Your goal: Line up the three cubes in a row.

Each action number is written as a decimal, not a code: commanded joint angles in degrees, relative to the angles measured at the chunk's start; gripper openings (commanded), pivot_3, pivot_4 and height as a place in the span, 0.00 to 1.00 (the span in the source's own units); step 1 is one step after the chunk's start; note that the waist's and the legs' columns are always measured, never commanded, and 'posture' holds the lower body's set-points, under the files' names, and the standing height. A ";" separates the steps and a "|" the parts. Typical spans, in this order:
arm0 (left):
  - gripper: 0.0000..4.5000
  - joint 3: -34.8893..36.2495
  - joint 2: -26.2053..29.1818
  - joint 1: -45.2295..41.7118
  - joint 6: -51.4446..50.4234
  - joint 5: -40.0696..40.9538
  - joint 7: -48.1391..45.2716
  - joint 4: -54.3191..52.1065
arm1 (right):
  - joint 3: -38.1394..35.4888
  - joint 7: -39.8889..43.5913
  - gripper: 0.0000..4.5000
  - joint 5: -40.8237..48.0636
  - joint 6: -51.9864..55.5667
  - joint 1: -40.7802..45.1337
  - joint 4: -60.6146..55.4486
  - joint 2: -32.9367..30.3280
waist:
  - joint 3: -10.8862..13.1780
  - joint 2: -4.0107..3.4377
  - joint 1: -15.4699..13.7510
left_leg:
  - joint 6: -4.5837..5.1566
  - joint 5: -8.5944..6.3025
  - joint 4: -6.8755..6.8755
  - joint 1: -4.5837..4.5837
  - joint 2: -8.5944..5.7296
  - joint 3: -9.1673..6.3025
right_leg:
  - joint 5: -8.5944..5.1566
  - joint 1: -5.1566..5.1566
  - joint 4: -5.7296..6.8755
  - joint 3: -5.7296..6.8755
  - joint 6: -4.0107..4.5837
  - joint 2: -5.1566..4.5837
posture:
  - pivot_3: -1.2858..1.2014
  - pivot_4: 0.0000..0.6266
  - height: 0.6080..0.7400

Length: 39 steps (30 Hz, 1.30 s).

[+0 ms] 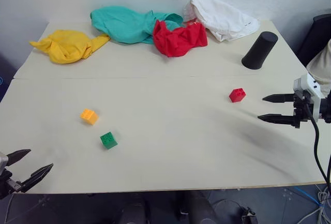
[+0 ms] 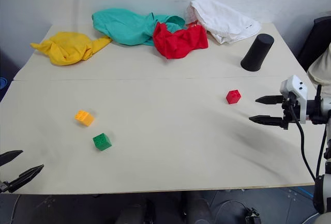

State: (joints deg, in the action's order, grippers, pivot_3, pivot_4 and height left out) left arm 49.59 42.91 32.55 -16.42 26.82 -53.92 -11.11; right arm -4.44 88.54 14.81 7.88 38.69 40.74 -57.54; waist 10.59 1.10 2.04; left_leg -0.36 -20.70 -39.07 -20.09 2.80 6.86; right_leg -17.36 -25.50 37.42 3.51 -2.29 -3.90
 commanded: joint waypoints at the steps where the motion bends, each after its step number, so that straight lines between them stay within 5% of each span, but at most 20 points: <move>1: 0.99 1.81 0.16 0.46 -0.27 0.81 0.01 -0.93 | -1.78 0.95 1.00 1.72 1.30 -0.96 -2.93 -0.68 | 0.00 0.00 -0.01 | 0.00 0.00 0.00 0.00 0.00 0.00 | 0.00 0.00 0.00 0.00 0.00 0.00 | 0.52 0.24 1.00; 16: 0.99 -1.14 1.31 -3.35 -1.06 -0.29 1.29 -0.37 | -3.27 -3.13 1.00 2.67 3.02 -1.36 -5.91 -0.53 | 0.00 0.00 -0.07 | 0.00 0.00 0.00 -0.01 -0.01 0.00 | 0.00 0.01 0.00 0.00 0.00 0.00 | 0.52 0.24 1.00; 21: 0.99 -4.08 4.04 -6.66 -7.59 5.03 -0.40 -6.34 | -6.58 -13.36 1.00 3.79 5.35 -5.17 -14.05 2.23 | -0.01 0.02 -0.15 | -0.03 0.02 0.00 -0.01 0.00 -0.01 | 0.00 0.01 0.03 0.00 0.00 0.00 | 0.52 0.24 1.00; 31: 0.99 -23.98 17.00 -37.67 -22.02 19.86 -4.12 -13.98 | -14.27 -47.84 1.00 6.90 27.26 -10.49 -37.94 16.52 | -0.01 0.01 -0.36 | -0.14 0.19 -0.04 -0.07 -0.08 -0.13 | 0.01 0.01 0.16 0.05 -0.03 -0.05 | 0.52 0.24 1.00; 39: 0.99 -34.45 16.25 -55.89 -28.56 26.98 -4.39 -15.39 | -14.30 -62.38 1.00 4.83 27.01 -10.65 -37.35 26.41 | 0.00 0.00 -0.11 | -0.25 0.30 -0.04 -0.04 -0.02 0.01 | 0.02 -0.04 0.21 -0.15 -0.03 0.28 | 0.52 0.24 1.00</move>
State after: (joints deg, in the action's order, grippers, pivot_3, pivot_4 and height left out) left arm 15.38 59.09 -22.57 -44.61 52.52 -57.77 -24.98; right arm -17.39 27.41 19.42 35.34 27.77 4.41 -31.01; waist 10.59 1.09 1.93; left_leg -0.60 -20.40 -39.11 -20.13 2.78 6.87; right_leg -17.34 -25.53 37.62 3.34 -2.32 -3.60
